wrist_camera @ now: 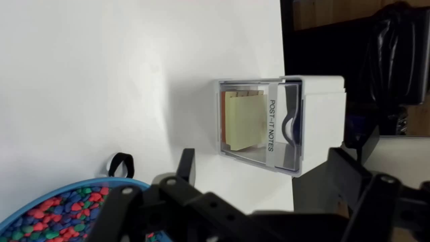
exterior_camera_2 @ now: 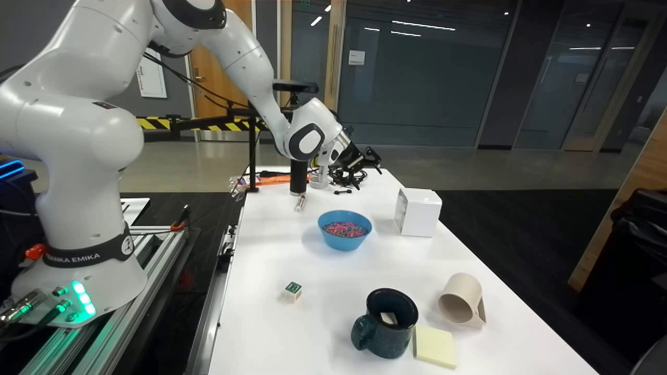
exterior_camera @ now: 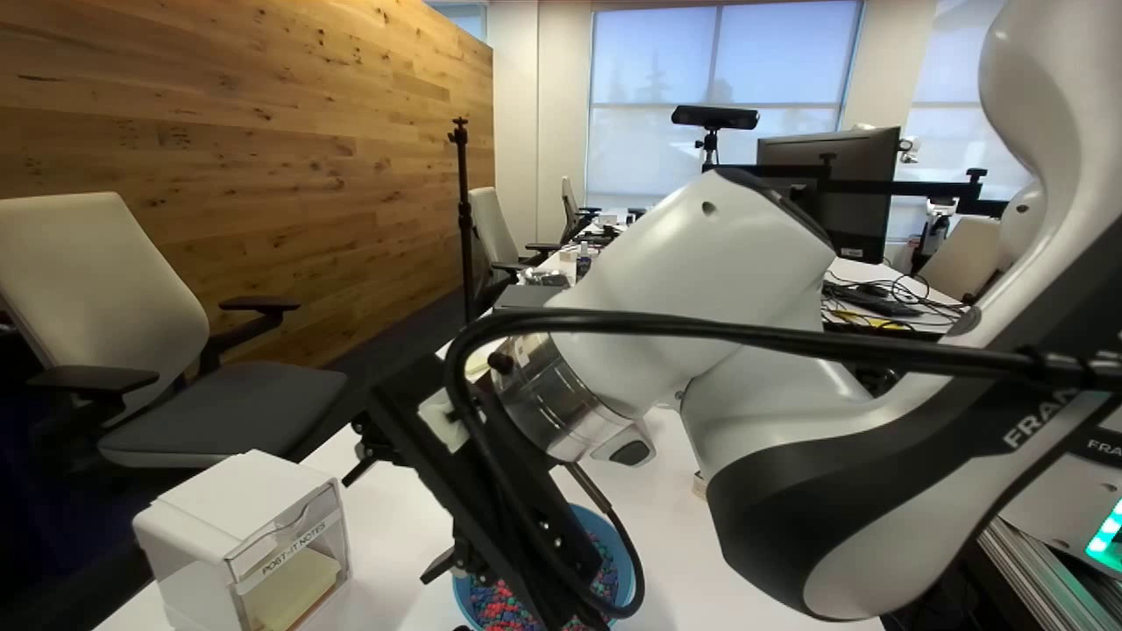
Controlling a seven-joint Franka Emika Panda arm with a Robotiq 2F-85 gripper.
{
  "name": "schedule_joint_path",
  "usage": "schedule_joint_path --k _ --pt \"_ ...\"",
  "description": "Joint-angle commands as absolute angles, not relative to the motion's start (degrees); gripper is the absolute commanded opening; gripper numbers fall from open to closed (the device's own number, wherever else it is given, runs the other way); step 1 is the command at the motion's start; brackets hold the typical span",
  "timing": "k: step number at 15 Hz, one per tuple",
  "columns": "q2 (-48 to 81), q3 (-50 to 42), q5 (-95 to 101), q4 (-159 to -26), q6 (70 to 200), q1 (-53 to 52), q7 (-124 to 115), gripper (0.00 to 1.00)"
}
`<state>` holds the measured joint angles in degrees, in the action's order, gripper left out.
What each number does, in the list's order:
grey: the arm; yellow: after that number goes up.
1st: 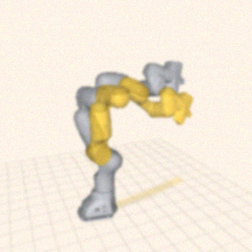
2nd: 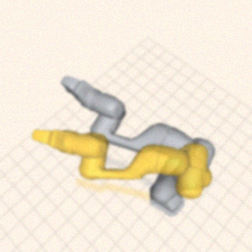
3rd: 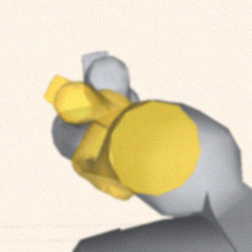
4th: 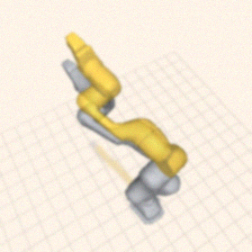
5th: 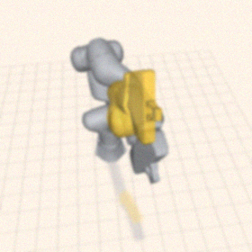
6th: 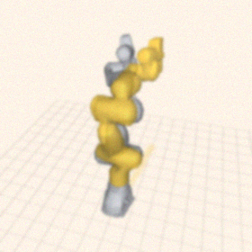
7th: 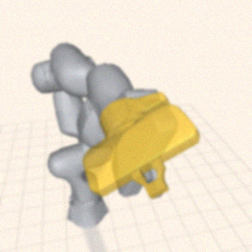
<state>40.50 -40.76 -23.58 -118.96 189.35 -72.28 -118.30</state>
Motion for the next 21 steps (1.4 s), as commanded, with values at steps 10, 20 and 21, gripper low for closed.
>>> schedule_joint_path --k 10,20,21 --pt "39.3 -45.7 -24.1 -118.3 181.1 -73.6 -122.9 1.0" --pt "39.0 -35.4 -23.7 -110.6 178.9 -63.0 -121.3 1.0" --pt "39.1 -35.1 -23.6 -110.1 178.0 -62.5 -121.3 1.0"
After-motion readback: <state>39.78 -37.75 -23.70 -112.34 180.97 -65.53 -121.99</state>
